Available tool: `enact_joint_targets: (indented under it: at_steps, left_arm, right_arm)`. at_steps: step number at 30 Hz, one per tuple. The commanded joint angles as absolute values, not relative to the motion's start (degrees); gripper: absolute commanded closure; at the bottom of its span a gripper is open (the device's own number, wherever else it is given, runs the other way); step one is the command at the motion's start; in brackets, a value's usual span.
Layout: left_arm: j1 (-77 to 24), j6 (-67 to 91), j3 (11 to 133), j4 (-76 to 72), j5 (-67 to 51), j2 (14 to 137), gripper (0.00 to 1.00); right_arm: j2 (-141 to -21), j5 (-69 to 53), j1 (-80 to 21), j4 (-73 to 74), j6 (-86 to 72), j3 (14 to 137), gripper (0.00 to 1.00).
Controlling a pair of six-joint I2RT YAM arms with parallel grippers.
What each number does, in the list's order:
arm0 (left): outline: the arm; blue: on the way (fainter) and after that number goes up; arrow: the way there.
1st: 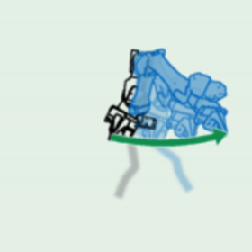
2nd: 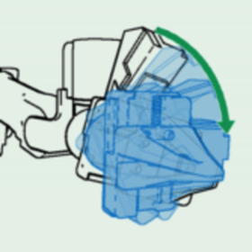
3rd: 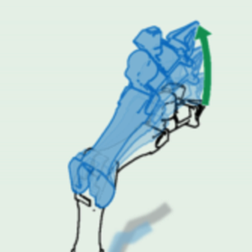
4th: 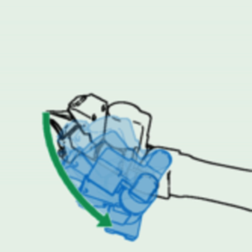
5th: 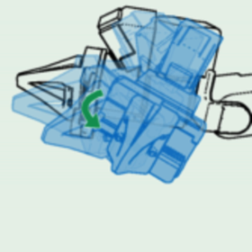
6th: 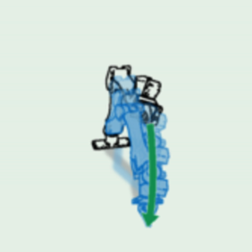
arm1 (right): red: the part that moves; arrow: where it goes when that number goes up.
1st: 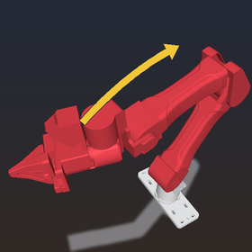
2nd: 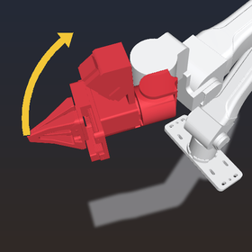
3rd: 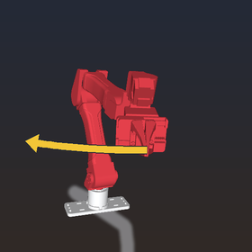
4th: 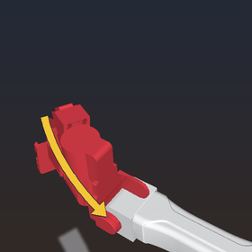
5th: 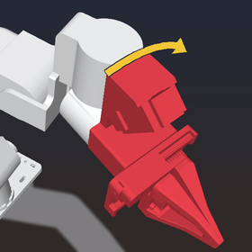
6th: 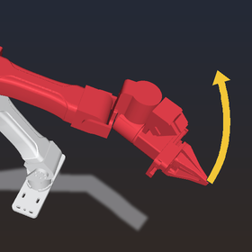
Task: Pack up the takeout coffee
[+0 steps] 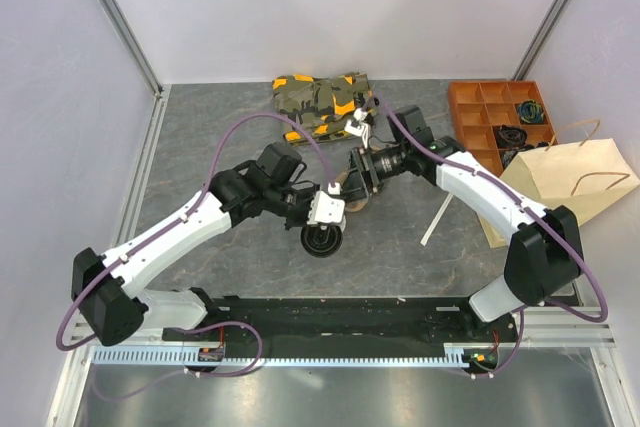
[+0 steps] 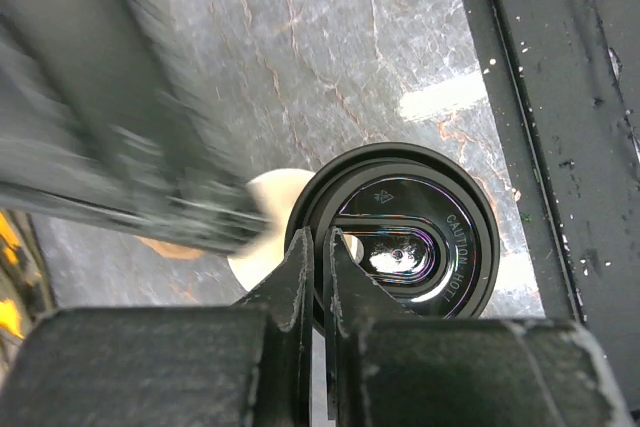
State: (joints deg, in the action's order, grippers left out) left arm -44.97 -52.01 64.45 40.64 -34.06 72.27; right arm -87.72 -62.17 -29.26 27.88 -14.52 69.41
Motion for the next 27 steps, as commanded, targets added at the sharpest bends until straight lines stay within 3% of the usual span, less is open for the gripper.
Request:
enact_joint_targets:
  at_steps: [1, 11, 27]
  left_arm:
    - [-42.5, -45.2, 66.6, 38.8, -34.2, 74.8, 0.98]
    - [-40.7, -24.5, 65.2, 24.7, -19.8, 79.8, 0.98]
    - [-39.8, -11.4, 58.5, 17.8, -20.4, 79.8, 0.98]
  right_arm:
    - [-88.2, -62.4, -25.7, 28.2, -12.1, 73.6, 0.02]
    - [-85.2, -50.0, -18.6, 29.0, -13.6, 70.9, 0.02]
    - [-83.4, -51.0, -17.7, 26.6, -12.4, 65.0, 0.02]
